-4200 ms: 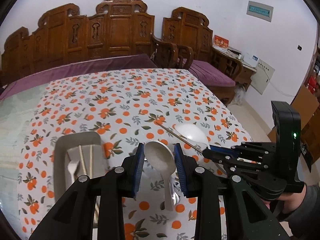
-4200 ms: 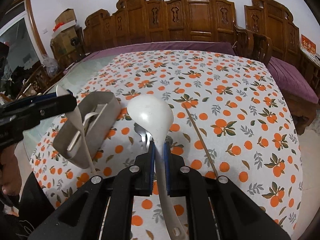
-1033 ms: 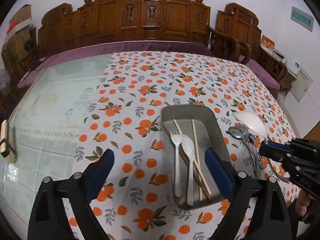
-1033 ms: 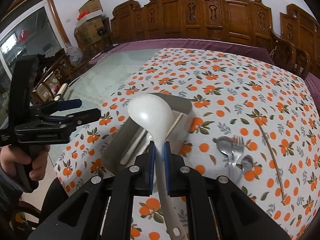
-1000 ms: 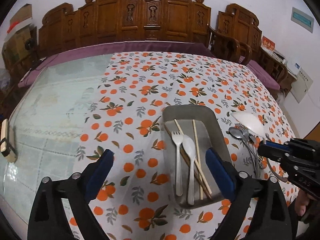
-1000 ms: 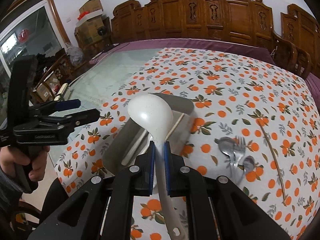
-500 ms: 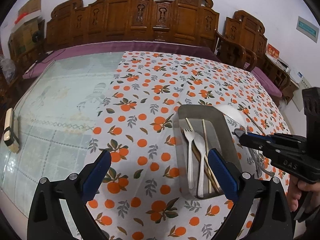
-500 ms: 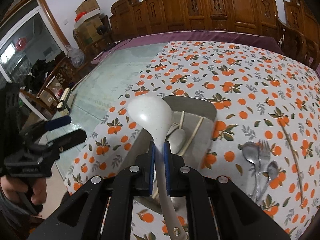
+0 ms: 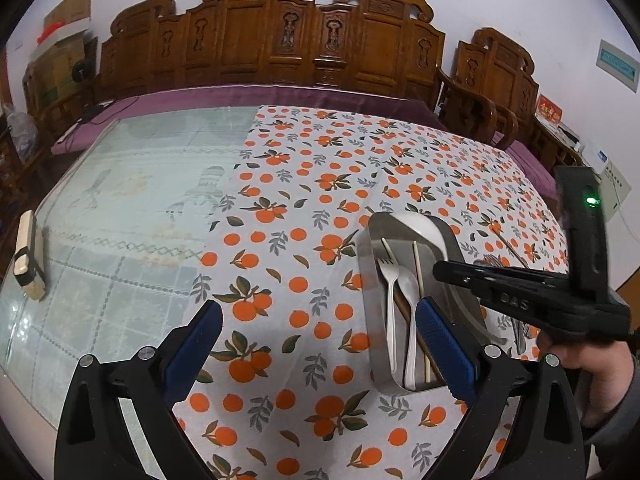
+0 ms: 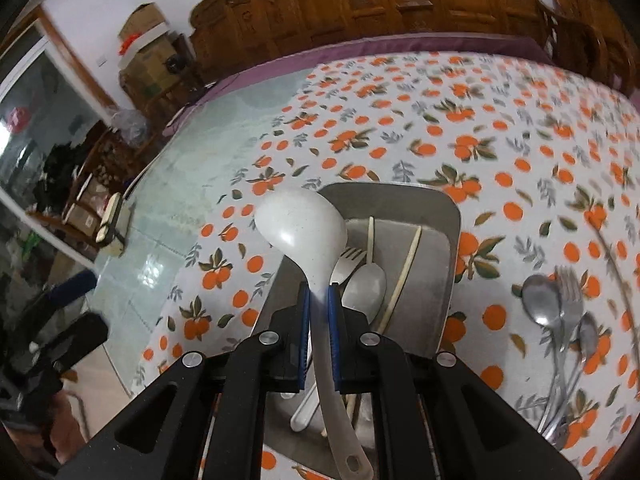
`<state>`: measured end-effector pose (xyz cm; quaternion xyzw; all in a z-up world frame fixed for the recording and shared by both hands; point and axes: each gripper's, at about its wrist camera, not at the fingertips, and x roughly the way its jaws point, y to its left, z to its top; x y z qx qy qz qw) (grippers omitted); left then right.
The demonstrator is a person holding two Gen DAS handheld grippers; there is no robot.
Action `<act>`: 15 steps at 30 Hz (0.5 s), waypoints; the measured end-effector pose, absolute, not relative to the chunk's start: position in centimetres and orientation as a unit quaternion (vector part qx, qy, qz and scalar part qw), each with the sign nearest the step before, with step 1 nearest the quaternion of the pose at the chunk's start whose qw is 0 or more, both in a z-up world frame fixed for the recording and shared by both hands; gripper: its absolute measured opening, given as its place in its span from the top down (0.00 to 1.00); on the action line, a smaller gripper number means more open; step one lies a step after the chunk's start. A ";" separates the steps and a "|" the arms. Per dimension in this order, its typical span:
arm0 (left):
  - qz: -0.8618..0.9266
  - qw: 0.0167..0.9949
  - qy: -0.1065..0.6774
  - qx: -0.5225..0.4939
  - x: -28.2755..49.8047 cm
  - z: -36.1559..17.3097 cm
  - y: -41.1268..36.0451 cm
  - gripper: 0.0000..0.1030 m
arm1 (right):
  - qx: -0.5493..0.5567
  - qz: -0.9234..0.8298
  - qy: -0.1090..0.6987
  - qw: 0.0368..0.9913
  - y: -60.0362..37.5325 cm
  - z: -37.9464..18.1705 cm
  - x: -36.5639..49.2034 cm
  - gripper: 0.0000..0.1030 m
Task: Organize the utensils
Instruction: 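Lower the white soup spoon into the tray with the right tool and release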
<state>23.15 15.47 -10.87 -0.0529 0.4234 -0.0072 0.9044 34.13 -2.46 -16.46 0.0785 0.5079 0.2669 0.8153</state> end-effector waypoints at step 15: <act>-0.007 0.903 0.426 -0.055 23.1 -11.2 15.2 0.09 | 0.073 0.270 0.514 0.811 -3.1 -17.8 34.5 0.87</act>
